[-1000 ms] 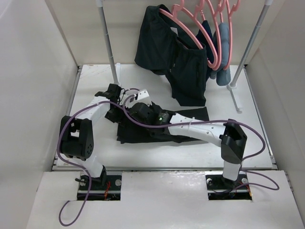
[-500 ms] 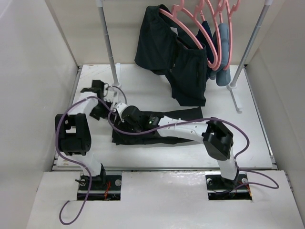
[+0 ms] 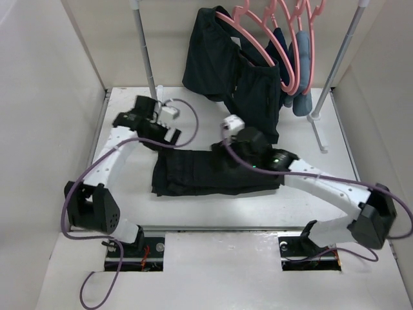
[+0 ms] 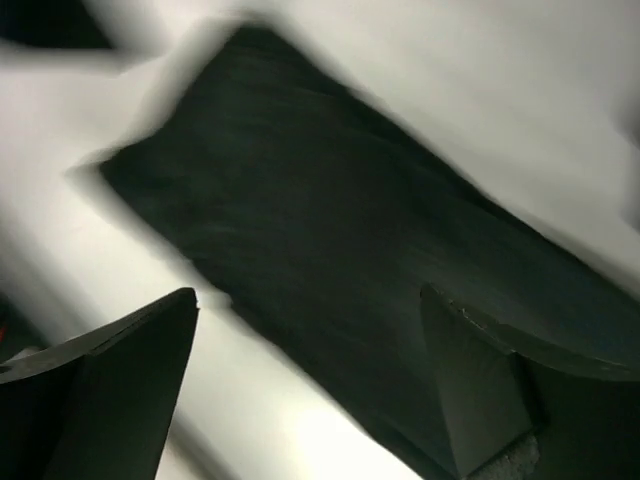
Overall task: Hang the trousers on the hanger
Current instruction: Fold the trousers at the center of the board.
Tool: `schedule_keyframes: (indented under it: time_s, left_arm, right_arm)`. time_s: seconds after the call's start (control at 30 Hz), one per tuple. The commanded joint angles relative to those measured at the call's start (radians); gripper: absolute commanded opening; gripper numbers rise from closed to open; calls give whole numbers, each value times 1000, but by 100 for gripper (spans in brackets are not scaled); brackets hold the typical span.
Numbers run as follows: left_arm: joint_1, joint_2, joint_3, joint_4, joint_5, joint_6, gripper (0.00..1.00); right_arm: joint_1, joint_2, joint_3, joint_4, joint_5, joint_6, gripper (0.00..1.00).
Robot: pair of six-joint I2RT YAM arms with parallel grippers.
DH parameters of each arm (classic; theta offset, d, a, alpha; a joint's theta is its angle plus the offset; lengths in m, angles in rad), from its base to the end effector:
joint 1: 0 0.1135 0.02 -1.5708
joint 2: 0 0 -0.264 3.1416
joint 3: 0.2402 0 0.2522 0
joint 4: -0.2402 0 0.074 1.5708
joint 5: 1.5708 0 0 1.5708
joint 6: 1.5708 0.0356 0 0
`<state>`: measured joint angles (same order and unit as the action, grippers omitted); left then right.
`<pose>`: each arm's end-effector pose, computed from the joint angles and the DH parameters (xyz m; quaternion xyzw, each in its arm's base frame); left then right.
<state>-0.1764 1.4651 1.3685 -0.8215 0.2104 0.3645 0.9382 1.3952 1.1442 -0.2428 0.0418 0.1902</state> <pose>0.3018 -0.0613 0.3257 0.2841 0.8987 -0.0691 0.3267 0.1919 0.2593 0.3188 -0.3036 0.8029 0.2590 0.4429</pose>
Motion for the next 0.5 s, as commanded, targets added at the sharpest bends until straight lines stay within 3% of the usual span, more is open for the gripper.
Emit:
schedule_keyframes:
  time_s: [0.0, 0.2, 0.33, 0.47]
  left_arm:
    - [-84, 89, -124, -55, -14, -54, 96]
    - [-118, 222, -121, -1, -51, -91, 96]
    - [-140, 297, -102, 41, -5, -101, 96]
    - [-150, 328, -124, 50, 70, -91, 62]
  right_arm:
    - [-139, -105, -158, -99, 56, 205, 97]
    - [-350, -290, -348, -282, 133, 296, 100]
    - [-498, -285, -422, -294, 142, 307, 100]
    - [-590, -217, -474, -230, 29, 296, 100]
